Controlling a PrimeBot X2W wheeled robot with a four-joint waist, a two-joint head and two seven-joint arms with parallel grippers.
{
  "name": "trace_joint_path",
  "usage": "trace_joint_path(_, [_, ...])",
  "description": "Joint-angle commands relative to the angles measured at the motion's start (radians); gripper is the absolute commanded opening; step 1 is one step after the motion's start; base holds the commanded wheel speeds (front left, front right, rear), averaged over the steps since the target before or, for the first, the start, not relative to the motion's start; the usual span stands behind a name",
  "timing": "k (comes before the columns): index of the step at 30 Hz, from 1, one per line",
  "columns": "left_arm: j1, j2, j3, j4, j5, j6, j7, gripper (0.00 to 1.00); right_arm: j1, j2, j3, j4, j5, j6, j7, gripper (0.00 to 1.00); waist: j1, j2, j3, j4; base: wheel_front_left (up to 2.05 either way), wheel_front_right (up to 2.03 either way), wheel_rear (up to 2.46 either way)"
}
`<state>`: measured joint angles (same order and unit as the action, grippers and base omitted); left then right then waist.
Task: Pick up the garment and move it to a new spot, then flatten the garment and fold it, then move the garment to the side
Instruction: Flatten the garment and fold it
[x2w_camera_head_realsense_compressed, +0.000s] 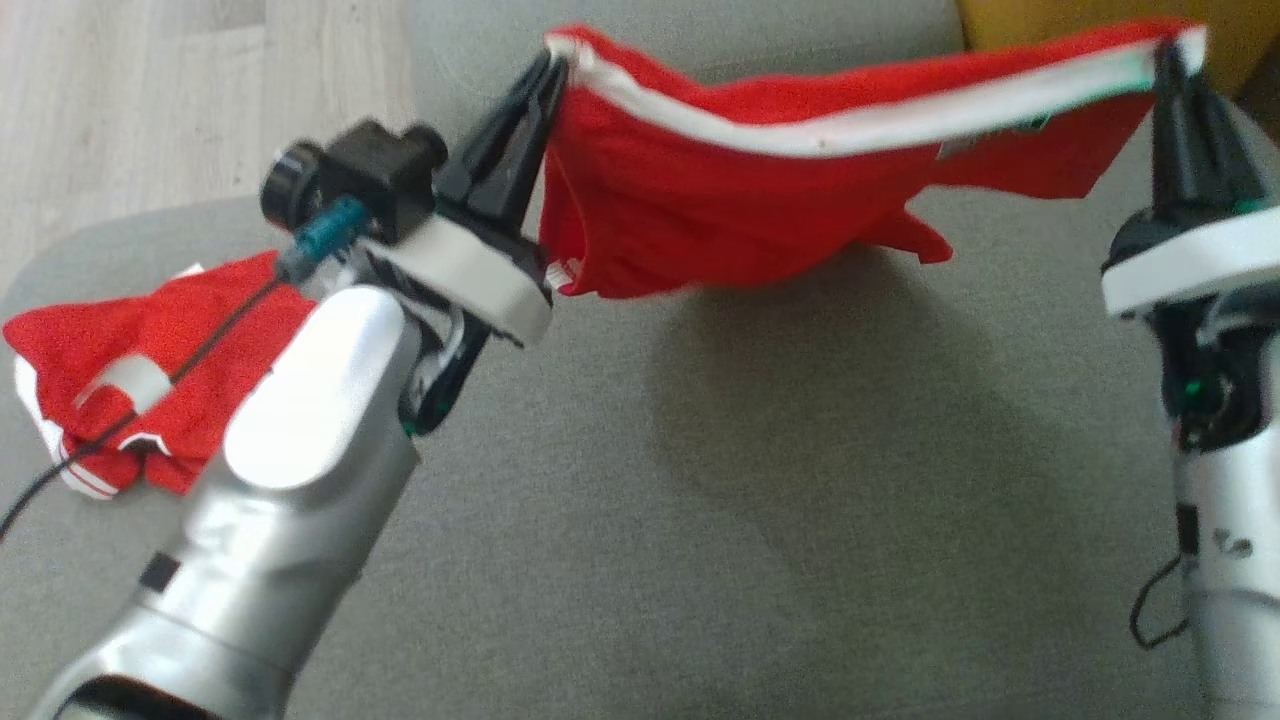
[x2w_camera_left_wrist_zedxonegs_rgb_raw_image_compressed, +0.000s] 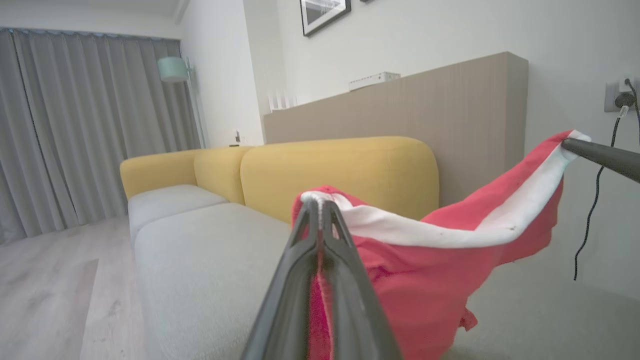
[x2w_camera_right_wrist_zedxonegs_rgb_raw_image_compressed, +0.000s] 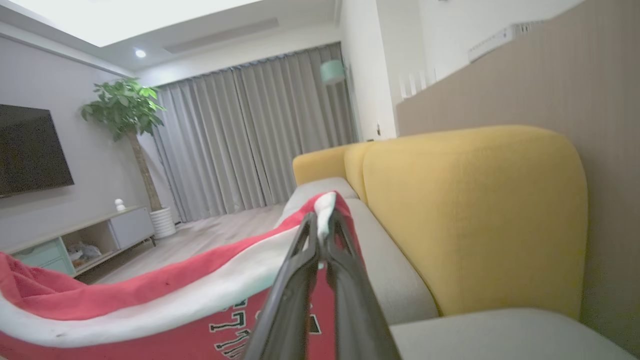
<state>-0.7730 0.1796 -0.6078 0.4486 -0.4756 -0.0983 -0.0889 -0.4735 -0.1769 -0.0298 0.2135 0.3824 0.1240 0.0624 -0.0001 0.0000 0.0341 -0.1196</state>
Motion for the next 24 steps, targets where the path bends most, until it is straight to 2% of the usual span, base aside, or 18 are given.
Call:
trace_joint_path(1, [-0.085, 0.033, 0.056, -0.039, -0.005, 0.005, 0.005, 0.00, -0.066, -0.021, 0.033, -0.066, 0.019, 0.007, 0.012, 0.00, 0.0001, 0.0000, -0.025, 0.003, 0.00, 0.00, 0.00])
trace_joint_path(7, [-0.117, 0.050, 0.084, -0.085, -0.015, 0.033, 0.033, 0.00, -0.092, -0.032, 0.024, -0.152, 0.028, 0.007, 0.046, 0.00, 0.0001, 0.0000, -0.048, 0.019, 0.00, 0.00, 0.00])
trace_joint_path(11, [-0.090, 0.071, 0.091, -0.162, -0.032, 0.056, 0.086, 0.00, -0.052, -0.023, -0.014, -0.245, 0.015, 0.007, 0.127, 0.00, 0.0001, 0.0000, -0.052, 0.043, 0.00, 0.00, 0.00])
trace_joint_path(16, [-0.047, 0.102, 0.086, -0.233, -0.046, 0.071, 0.148, 0.00, -0.013, -0.013, -0.022, -0.298, 0.003, 0.007, 0.189, 0.00, 0.0001, 0.0000, -0.019, 0.054, 0.00, 0.00, 0.00])
trace_joint_path(20, [-0.065, 0.131, 0.083, -0.263, -0.048, 0.065, 0.196, 0.00, -0.043, -0.020, -0.014, -0.287, -0.011, 0.007, 0.216, 0.00, 0.0001, 0.0000, 0.057, 0.057, 0.00, 0.00, 0.00])
trace_joint_path(24, [-0.150, 0.174, 0.104, -0.202, -0.021, 0.060, 0.207, 0.00, -0.175, -0.020, 0.022, -0.196, -0.028, 0.007, 0.207, 0.00, 0.0001, 0.0000, 0.155, 0.039, 0.00, 0.00, 0.00])
